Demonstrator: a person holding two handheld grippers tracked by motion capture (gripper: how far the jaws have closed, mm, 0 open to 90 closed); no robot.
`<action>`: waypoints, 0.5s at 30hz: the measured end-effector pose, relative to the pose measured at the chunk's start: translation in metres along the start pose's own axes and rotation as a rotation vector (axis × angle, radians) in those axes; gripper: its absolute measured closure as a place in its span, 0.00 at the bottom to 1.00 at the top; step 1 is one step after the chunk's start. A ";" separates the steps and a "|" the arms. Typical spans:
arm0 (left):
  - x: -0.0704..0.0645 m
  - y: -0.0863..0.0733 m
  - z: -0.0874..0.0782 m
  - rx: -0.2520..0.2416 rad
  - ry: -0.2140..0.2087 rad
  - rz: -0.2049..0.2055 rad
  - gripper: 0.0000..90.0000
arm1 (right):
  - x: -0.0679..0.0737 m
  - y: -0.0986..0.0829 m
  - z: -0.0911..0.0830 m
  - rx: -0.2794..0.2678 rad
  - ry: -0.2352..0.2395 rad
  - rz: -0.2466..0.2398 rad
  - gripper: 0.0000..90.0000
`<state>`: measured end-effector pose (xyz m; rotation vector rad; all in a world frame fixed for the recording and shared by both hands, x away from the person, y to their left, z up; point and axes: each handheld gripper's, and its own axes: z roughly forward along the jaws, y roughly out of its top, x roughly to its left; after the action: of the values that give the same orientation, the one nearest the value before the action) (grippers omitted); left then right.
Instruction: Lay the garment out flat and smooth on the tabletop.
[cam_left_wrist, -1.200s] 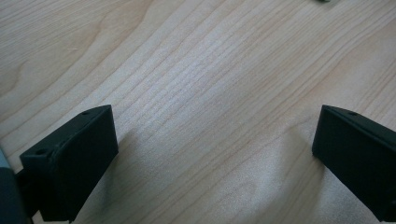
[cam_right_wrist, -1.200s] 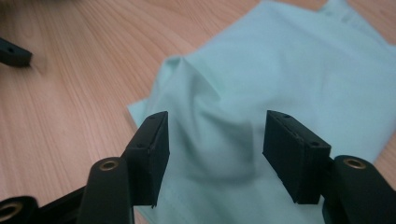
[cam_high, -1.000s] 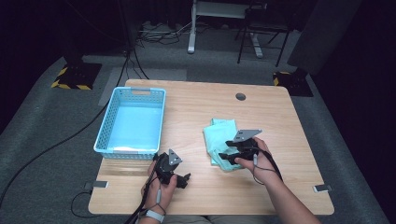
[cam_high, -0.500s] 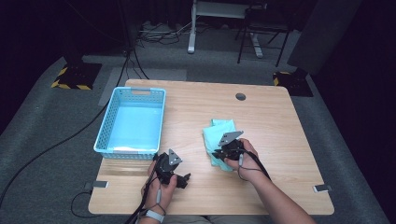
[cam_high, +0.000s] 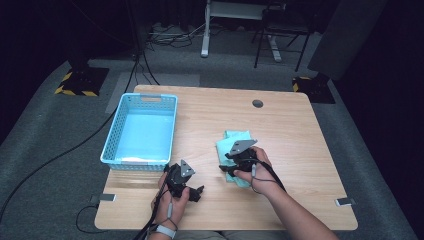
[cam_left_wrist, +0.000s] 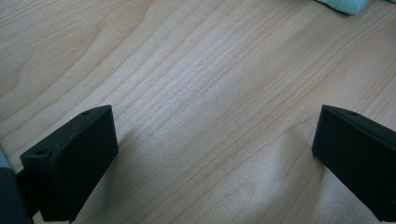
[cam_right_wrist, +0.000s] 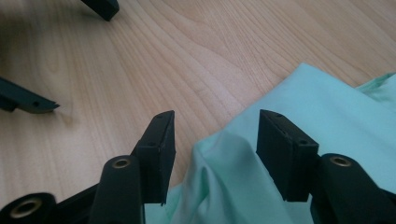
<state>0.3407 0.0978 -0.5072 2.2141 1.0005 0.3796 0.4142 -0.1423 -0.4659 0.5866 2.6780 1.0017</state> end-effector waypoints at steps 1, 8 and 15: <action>0.000 0.000 0.000 0.000 0.001 0.002 0.00 | -0.002 0.001 0.008 0.015 -0.001 0.006 0.54; 0.000 0.000 0.000 0.000 0.000 0.001 0.00 | -0.007 0.003 0.018 0.080 -0.025 0.034 0.96; 0.000 0.000 0.000 0.001 0.001 0.002 0.00 | -0.009 0.007 -0.005 0.019 -0.043 0.046 0.98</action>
<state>0.3408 0.0979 -0.5071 2.2158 0.9995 0.3809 0.4224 -0.1440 -0.4569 0.6682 2.6504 0.9652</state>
